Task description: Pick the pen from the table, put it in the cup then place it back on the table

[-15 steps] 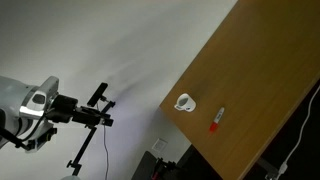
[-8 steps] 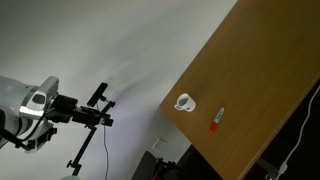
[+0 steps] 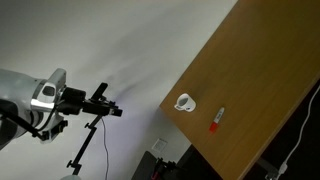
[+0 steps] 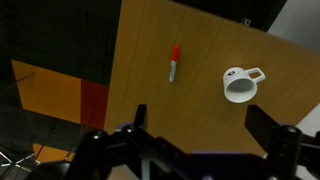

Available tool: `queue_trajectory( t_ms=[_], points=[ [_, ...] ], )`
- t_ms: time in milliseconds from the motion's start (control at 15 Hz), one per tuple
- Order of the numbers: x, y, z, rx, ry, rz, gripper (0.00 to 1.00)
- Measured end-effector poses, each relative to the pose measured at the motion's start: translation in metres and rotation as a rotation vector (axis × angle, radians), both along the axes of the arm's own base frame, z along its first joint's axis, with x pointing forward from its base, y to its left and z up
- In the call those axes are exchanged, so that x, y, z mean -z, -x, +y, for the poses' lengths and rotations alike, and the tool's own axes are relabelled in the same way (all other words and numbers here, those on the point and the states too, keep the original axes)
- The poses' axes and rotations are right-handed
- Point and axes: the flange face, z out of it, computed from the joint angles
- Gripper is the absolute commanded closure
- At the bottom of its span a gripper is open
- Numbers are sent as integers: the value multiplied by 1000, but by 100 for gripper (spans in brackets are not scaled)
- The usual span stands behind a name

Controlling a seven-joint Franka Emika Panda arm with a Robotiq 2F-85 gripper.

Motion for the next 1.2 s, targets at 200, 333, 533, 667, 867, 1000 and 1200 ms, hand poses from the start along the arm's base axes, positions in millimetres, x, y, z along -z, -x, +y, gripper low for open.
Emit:
queue_trajectory(
  t_ms=[200, 333, 533, 667, 867, 1000, 1200],
  points=[
    [20, -25, -14, 24, -7, 6, 0],
    [35, -41, -24, 41, -20, 19, 0],
    [61, -64, -37, 58, -35, 26, 0],
    [80, -78, -44, 66, -37, 17, 0],
    [111, -97, -50, 75, -41, 12, 0],
    [136, -107, -54, 90, -48, 25, 0],
    [170, -119, -58, 118, -61, 60, 0]
  ],
)
